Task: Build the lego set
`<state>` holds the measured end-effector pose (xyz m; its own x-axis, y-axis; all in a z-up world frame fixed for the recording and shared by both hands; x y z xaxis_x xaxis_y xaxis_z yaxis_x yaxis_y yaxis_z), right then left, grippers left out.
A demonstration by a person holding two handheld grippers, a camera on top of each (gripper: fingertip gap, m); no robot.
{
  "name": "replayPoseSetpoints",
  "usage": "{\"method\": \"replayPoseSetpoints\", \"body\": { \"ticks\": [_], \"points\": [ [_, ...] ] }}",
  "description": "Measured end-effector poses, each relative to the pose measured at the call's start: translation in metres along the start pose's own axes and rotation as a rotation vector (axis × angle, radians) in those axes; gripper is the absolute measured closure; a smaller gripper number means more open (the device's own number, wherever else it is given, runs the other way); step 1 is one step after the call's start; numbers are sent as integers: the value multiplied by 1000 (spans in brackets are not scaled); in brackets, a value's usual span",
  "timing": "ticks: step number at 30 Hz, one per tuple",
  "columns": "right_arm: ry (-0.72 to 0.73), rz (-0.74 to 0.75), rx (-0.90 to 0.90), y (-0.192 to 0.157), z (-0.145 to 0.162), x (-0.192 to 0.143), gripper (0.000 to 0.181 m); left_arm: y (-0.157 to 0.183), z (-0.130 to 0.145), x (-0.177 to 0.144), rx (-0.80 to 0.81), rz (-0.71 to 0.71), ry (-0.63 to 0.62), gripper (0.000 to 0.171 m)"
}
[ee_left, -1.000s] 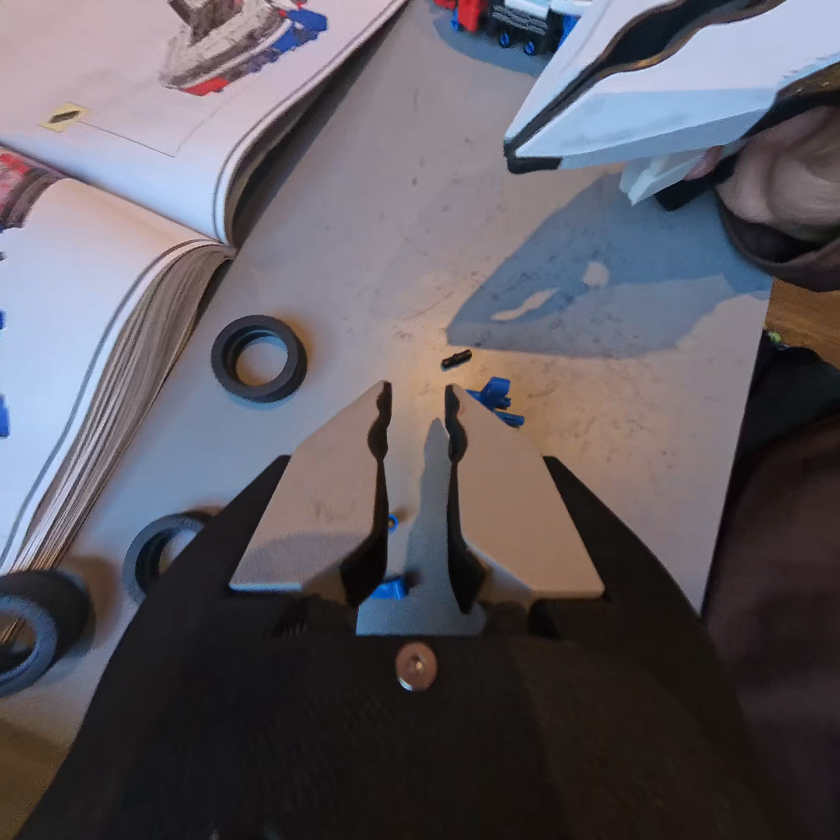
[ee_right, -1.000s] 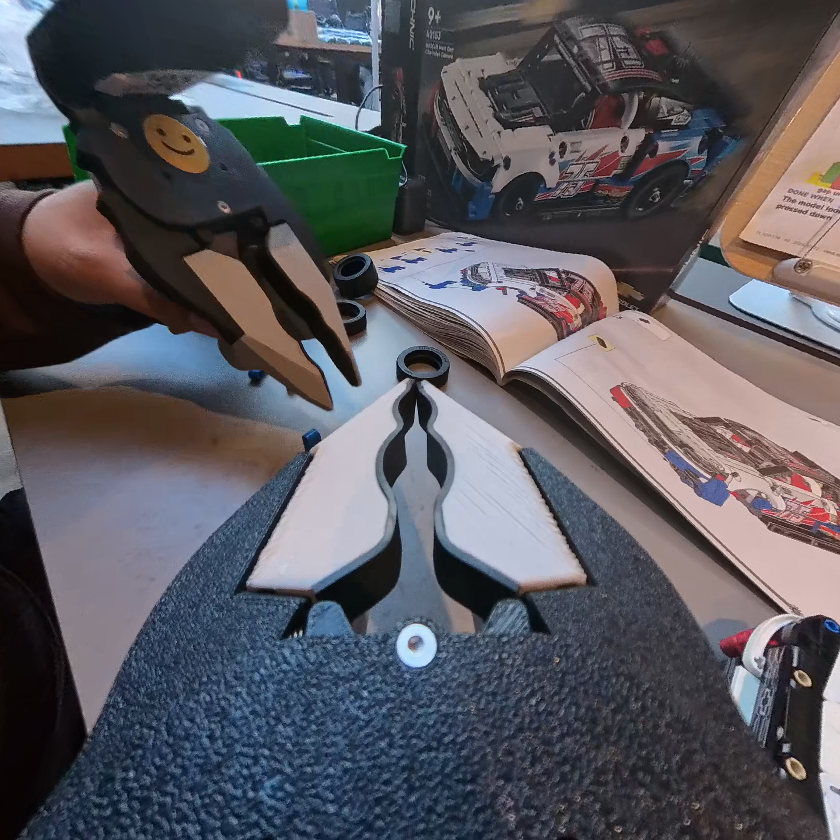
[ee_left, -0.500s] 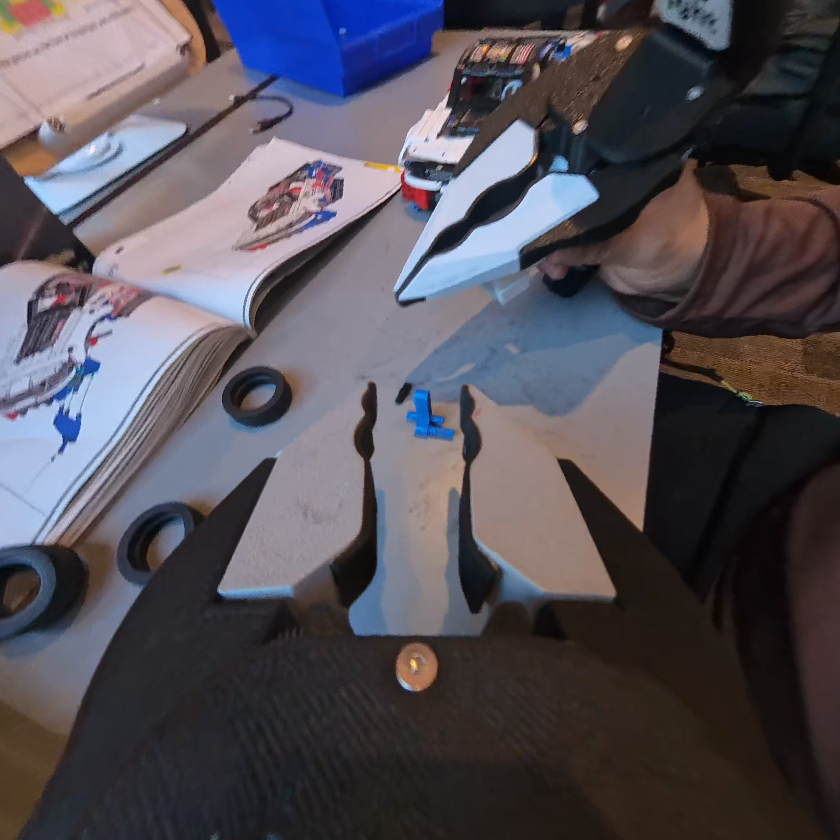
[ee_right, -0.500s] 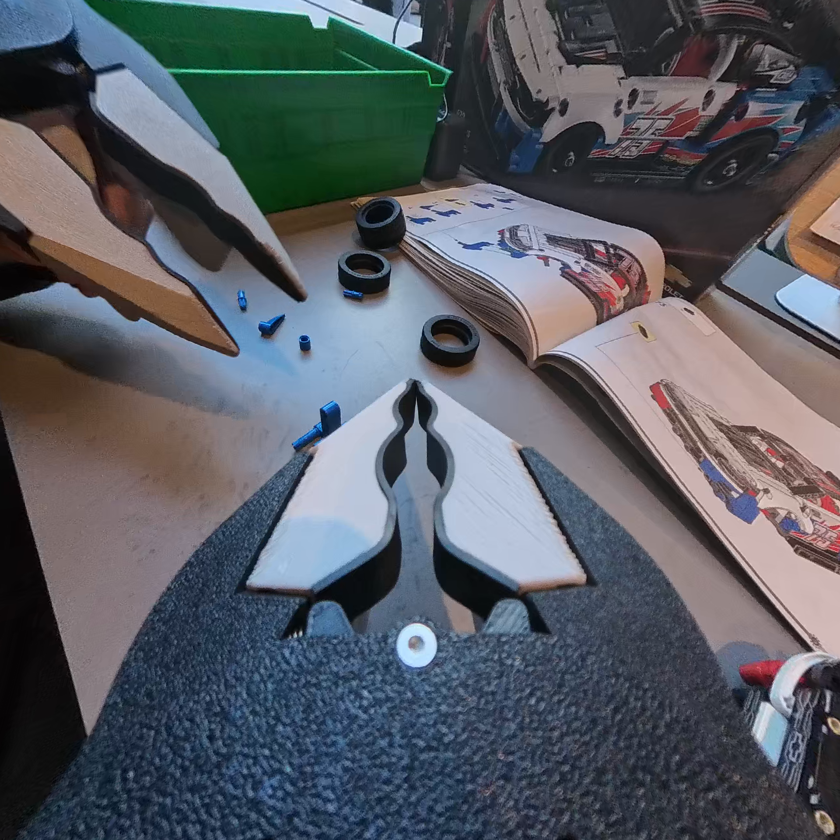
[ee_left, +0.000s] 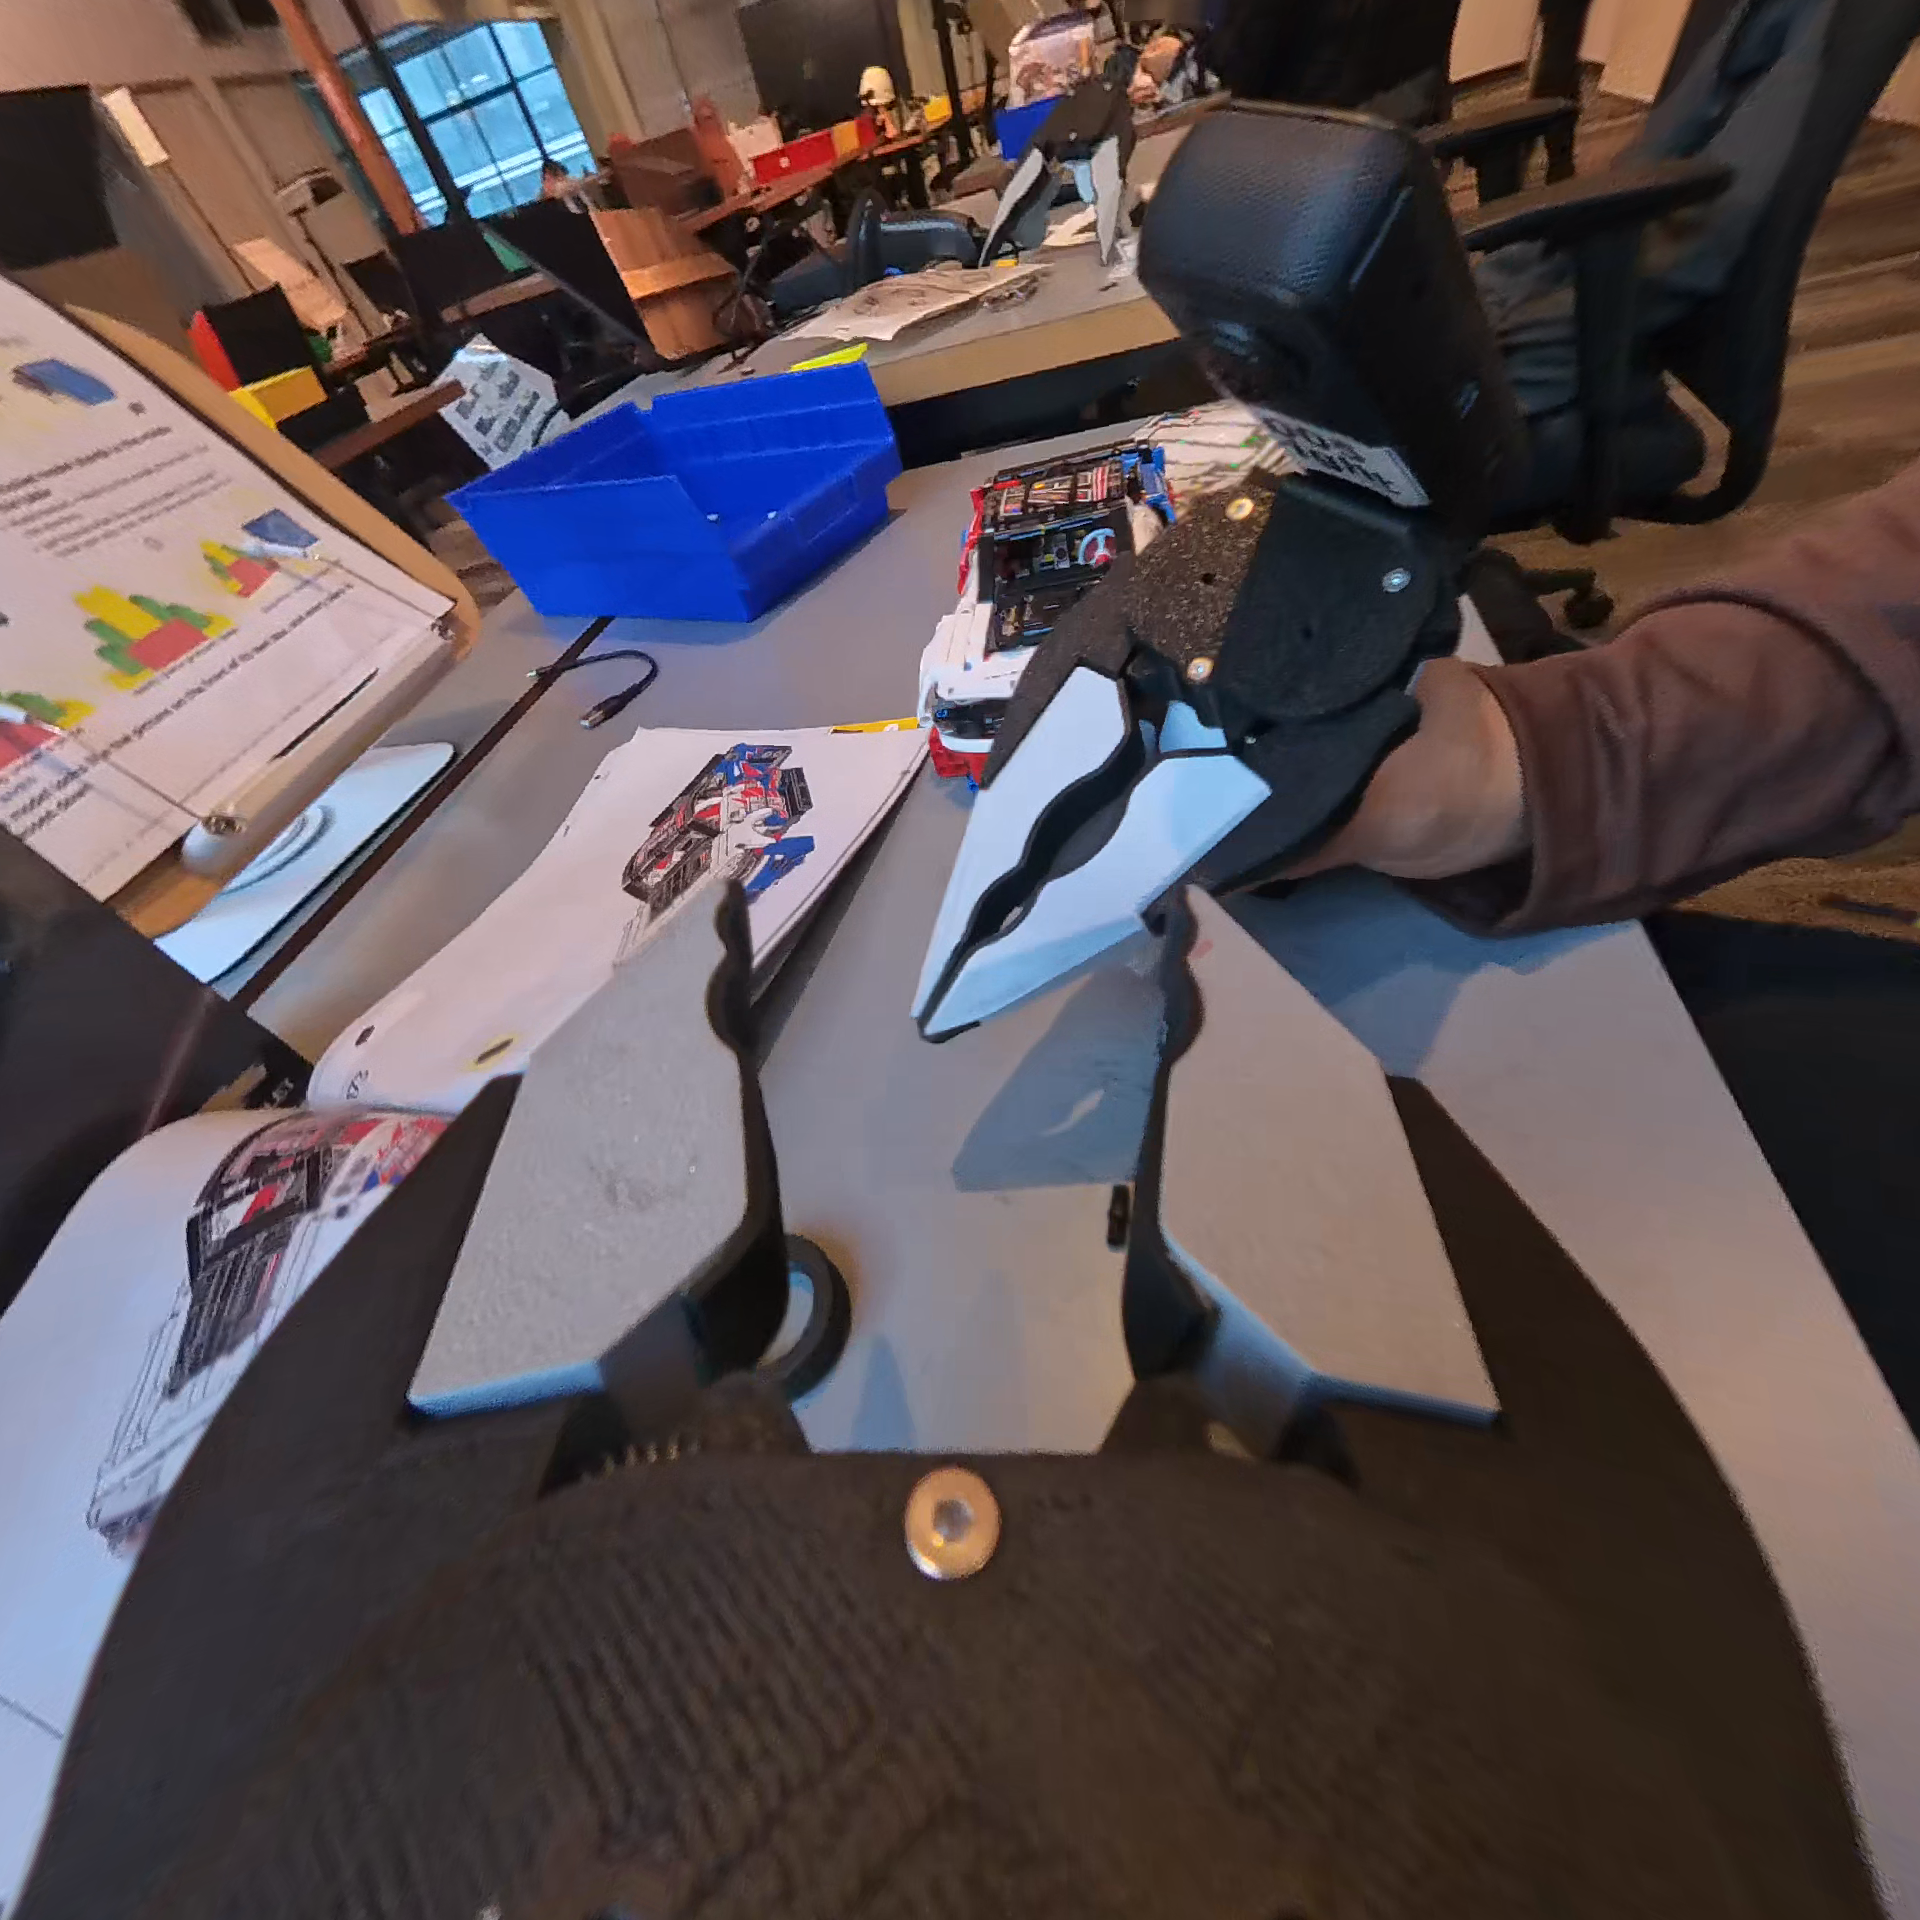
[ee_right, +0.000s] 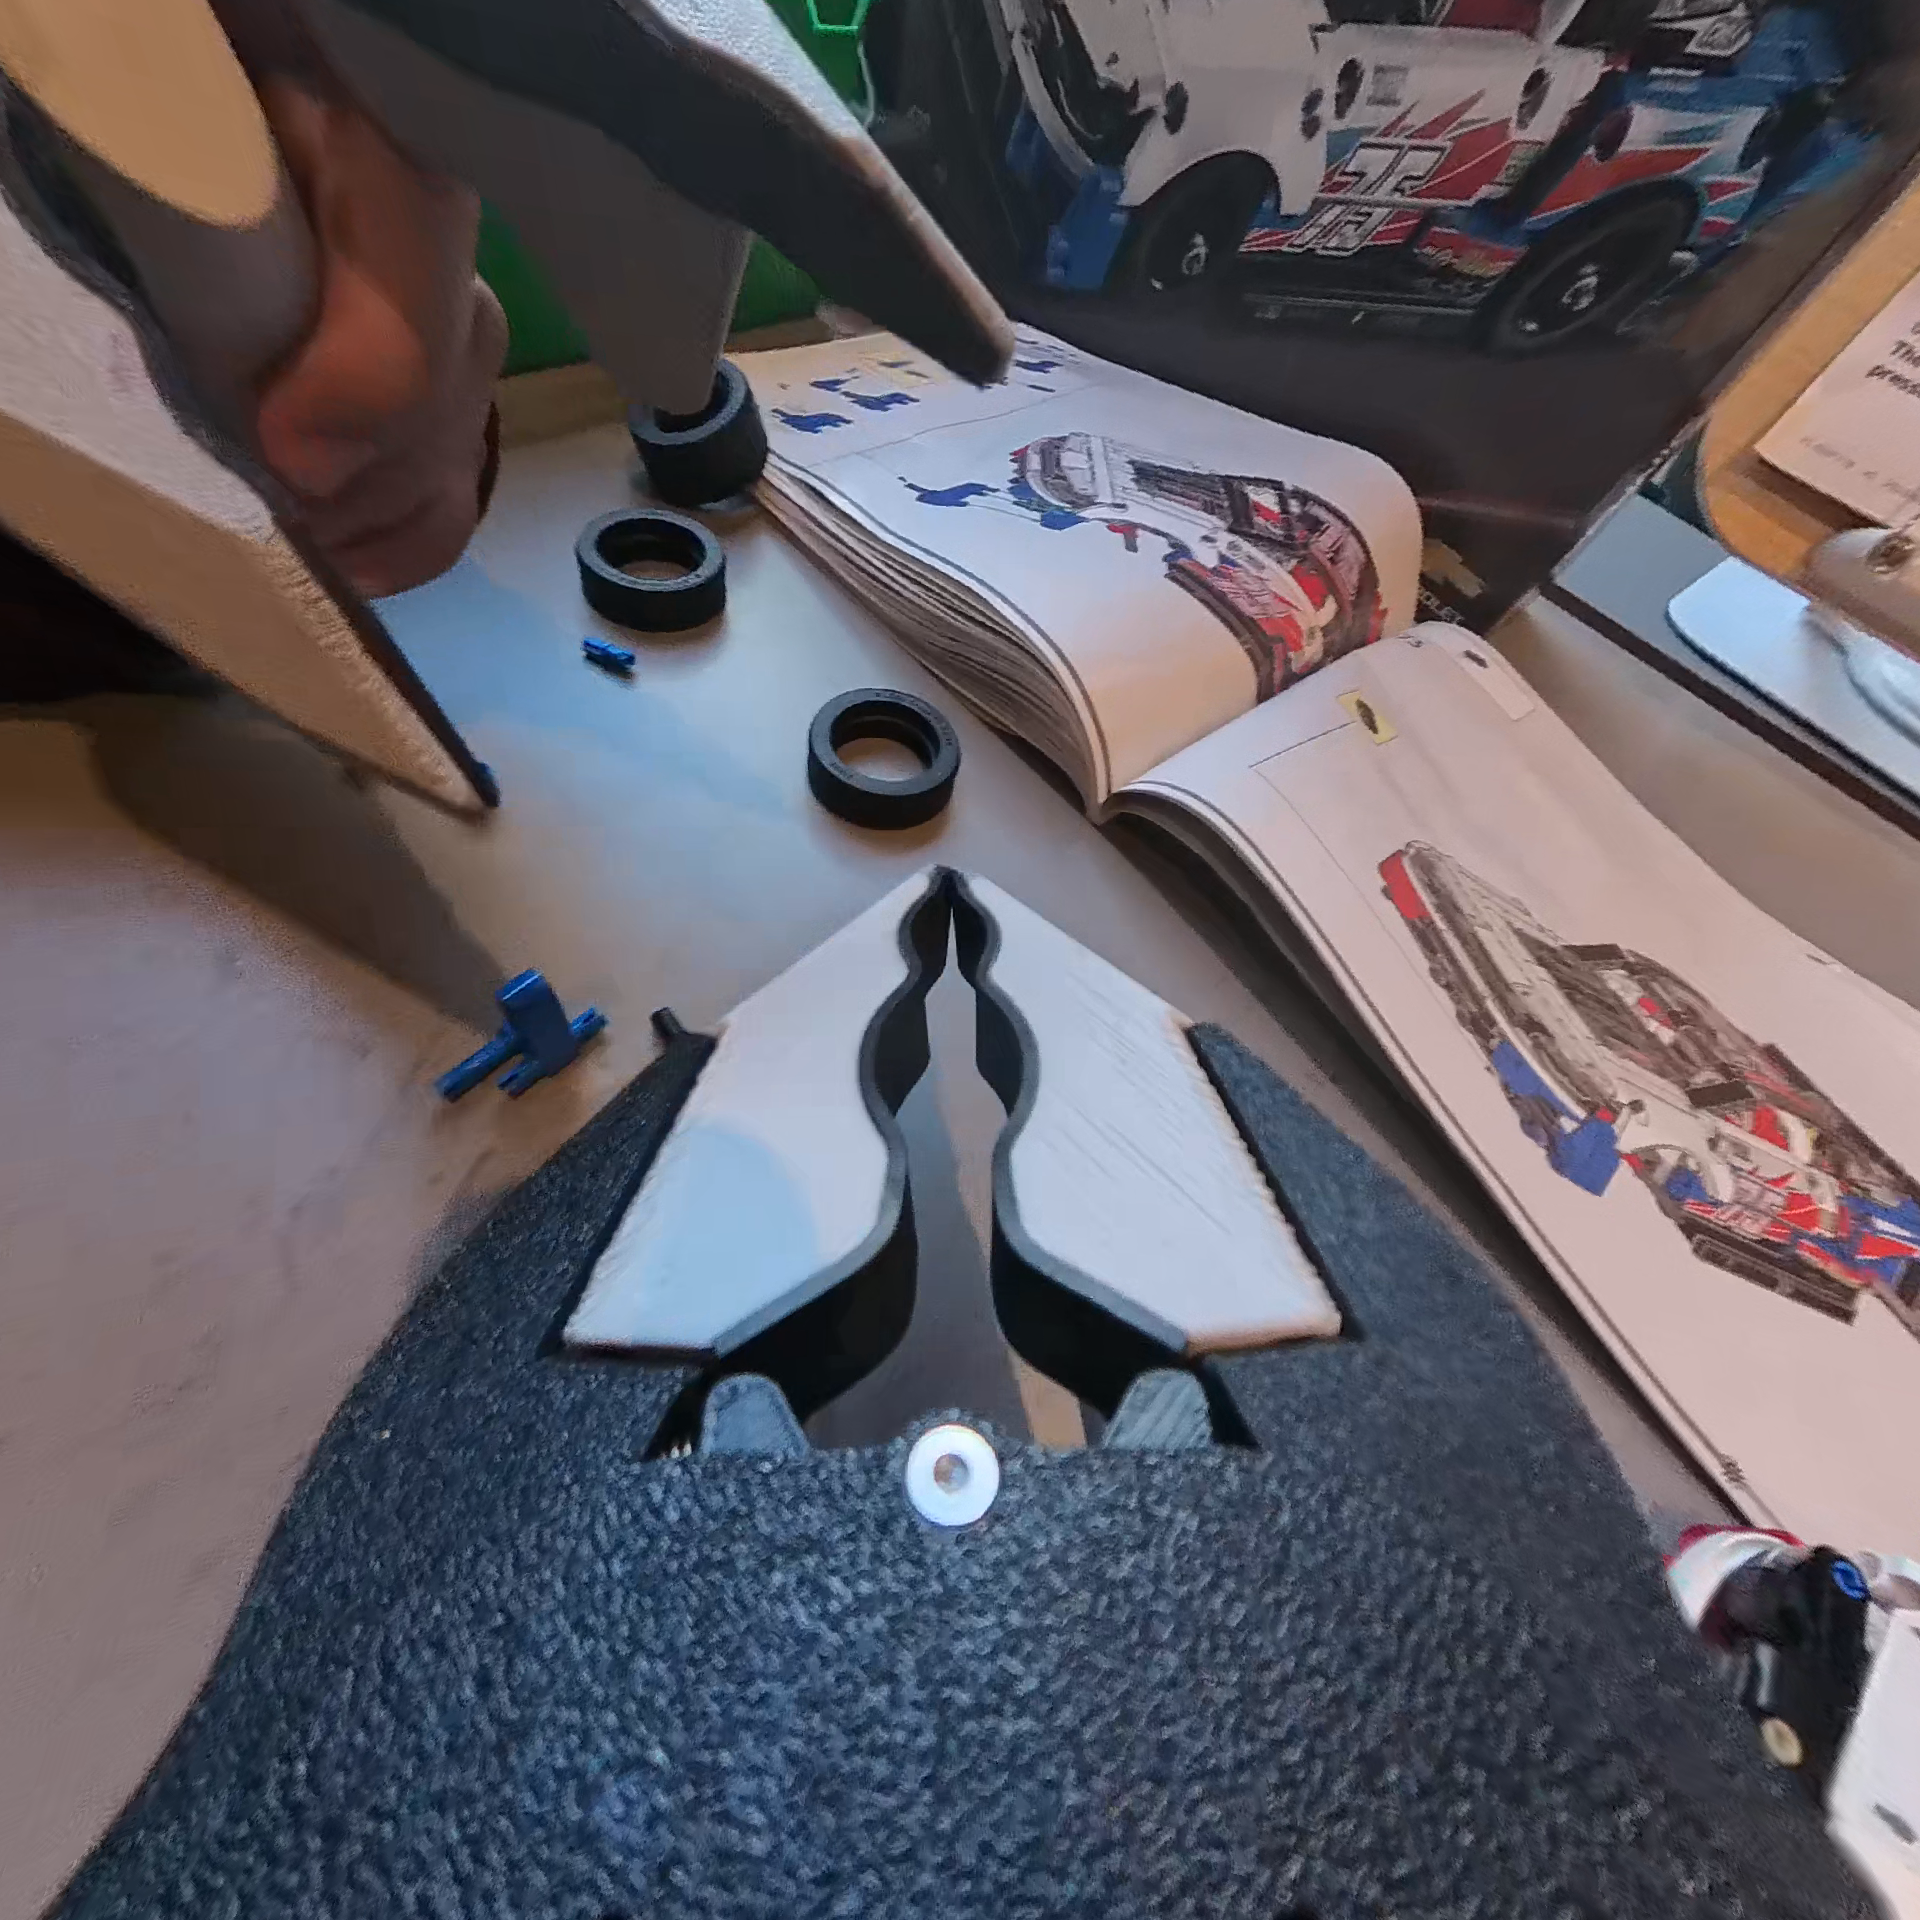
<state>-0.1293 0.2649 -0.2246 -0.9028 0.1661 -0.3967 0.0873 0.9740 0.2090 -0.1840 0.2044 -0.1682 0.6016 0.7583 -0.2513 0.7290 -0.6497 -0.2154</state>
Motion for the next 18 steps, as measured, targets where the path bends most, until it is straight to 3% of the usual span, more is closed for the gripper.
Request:
{"method": "replayPoseSetpoints", "body": {
  "ticks": [9,18],
  "points": [
    [55,52,-34,19,-19,35,181,15,8,-2,-131,57,29,95],
    [155,-190,22,22,-50,81,181,-4,17,-12,-227,22,39,94]
  ]
}}
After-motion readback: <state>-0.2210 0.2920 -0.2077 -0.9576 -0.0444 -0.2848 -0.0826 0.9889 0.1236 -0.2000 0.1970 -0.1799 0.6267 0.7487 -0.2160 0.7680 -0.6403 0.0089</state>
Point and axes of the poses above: each gripper's, where its closed fingertips meet, x out along the fingers, z out of its underside, y = z × x across the jaws, the point moved 5 cm from there along -x, back along the fingers, and after that the axes turned 4 degrees about z, right-handed, at the moved point
